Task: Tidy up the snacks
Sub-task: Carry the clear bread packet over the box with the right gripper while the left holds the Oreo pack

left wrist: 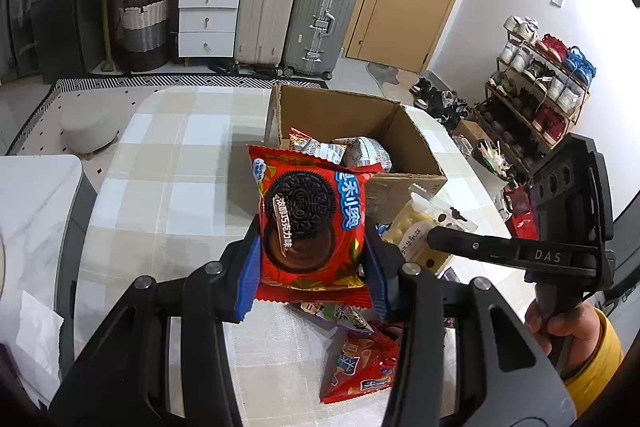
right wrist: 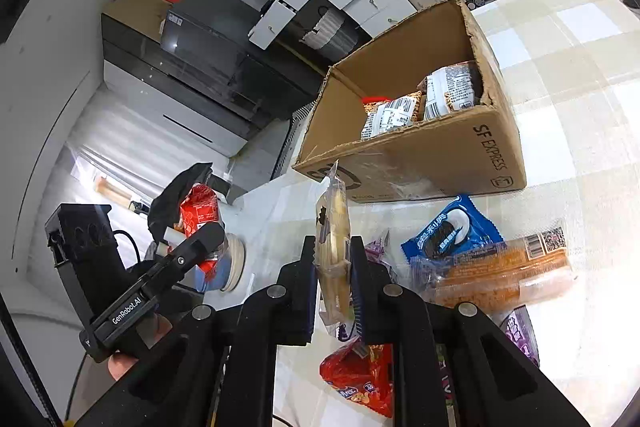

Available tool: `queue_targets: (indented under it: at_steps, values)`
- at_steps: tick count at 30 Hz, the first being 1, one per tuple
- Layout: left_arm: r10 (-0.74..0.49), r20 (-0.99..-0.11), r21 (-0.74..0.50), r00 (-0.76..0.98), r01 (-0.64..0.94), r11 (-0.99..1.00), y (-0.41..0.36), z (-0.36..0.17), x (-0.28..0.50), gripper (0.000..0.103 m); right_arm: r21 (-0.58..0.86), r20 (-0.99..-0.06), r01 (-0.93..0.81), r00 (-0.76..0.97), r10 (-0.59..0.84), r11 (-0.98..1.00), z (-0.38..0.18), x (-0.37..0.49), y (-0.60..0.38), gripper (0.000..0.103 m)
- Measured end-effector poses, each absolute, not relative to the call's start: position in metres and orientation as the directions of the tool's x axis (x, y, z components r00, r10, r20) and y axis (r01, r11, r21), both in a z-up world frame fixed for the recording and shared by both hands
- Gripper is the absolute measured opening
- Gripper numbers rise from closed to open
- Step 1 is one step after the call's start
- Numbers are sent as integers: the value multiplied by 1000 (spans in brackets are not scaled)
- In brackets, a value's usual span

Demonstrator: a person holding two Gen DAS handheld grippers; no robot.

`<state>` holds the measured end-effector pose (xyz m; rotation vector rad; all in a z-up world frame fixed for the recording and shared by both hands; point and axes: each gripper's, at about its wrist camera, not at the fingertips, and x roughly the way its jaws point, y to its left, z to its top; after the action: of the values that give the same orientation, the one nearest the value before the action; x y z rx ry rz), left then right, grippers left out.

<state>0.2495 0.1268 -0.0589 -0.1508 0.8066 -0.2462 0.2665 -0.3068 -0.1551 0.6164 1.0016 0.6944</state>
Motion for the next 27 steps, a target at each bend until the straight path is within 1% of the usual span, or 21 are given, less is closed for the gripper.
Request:
queue_targets:
  at_steps: [3, 7, 12, 17, 22, 27]
  values:
    - [-269, -697, -216, 665, 163, 963, 125, -56, 248, 42, 739, -516, -258, 376, 769, 622, -149, 266, -310, 15]
    - [-260, -696, -200, 669, 167, 965, 122, -51, 250, 42, 727, -482, -302, 416, 771, 617, -124, 266, -317, 15]
    - [-255, -678, -184, 689, 177, 967, 116, -35, 257, 42, 685, -444, -370, 472, 762, 628, -74, 271, -330, 15]
    - [-245, -658, -169, 712, 178, 970, 108, -15, 273, 42, 657, -403, -407, 522, 752, 635, -36, 281, -340, 15]
    - [-226, -658, -131, 718, 186, 974, 95, -2, 295, 42, 642, -406, -411, 535, 741, 648, -18, 306, -339, 15]
    - [-212, -680, -108, 701, 191, 976, 80, -4, 319, 42, 620, -447, -391, 536, 716, 680, -19, 332, -337, 15]
